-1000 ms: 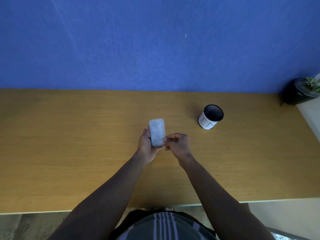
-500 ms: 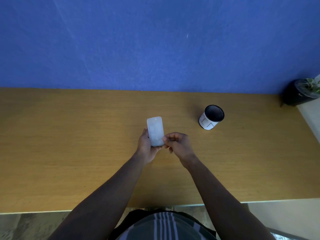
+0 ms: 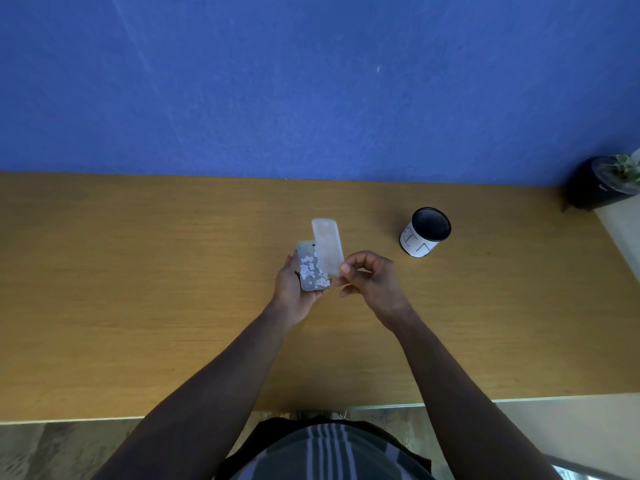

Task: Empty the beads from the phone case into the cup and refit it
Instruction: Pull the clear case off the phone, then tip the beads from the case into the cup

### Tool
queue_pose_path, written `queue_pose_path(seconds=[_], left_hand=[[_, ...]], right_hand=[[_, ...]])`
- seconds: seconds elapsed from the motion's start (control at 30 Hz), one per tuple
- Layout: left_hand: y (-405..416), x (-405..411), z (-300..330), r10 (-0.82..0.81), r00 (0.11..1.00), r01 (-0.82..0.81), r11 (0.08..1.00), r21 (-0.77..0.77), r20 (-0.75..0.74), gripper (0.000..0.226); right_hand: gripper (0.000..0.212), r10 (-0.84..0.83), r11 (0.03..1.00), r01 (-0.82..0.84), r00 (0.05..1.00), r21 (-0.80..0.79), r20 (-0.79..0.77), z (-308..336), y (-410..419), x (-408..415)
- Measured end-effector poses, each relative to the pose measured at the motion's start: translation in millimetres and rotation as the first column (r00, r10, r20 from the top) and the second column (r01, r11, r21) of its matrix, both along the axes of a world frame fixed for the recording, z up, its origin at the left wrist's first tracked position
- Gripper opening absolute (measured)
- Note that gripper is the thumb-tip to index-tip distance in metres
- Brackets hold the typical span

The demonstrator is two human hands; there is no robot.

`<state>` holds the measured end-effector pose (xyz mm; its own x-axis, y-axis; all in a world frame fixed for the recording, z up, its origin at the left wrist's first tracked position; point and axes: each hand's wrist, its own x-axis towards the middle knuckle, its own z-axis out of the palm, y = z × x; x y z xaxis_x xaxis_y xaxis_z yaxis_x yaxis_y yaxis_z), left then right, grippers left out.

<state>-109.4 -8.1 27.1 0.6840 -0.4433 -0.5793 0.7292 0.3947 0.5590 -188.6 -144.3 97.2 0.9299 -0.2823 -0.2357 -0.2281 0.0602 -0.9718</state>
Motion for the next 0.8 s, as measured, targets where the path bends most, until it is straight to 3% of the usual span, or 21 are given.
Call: queue_pose_path(seconds=[0.13, 0.27, 0.37, 0.47, 0.7, 0.8], left_hand=[[1.8, -1.3, -2.4, 0.031, 0.999, -0.03, 0.999, 0.032, -0.038, 0.054], [3.4, -2.0, -3.2, 0.033, 0.998, -0.032, 0.999, 0.03, -0.049, 0.052], [2.8, -2.6, -1.2, 0.026, 0.999, -0.025, 1.0, 0.015, -0.043, 0.048], [2.2, -4.2, 0.0, 0.025, 0.999, -0.025, 1.0, 0.015, -0.038, 0.047], [1.3, -5.4, 4.5, 0.045, 0.998, -0.044, 0.999, 0.022, -0.041, 0.043], [2.8, -5.0, 5.0, 0.059, 0.997, -0.058, 0.998, 0.028, -0.048, 0.043]], right_hand=[[0.008, -0.137, 0.983, 0.144, 0.988, -0.116, 0.065, -2.9, -17.6, 4.0], [0.012, -0.218, 0.865, 0.223, 0.974, -0.449, 0.065, -25.2, -37.0, 6.7], [0.012, -0.189, 0.737, 0.136, 0.982, -0.662, -0.009, -51.9, -45.7, 7.6], [0.008, -0.134, 0.638, 0.007, 0.986, -0.77, -0.102, -73.7, -44.8, 8.0], [0.016, -0.02, 0.449, -0.243, 0.959, -0.86, -0.282, -92.4, -29.8, 14.3], [0.017, 0.006, 0.423, -0.307, 0.942, -0.852, -0.336, -97.9, -27.7, 16.0]])
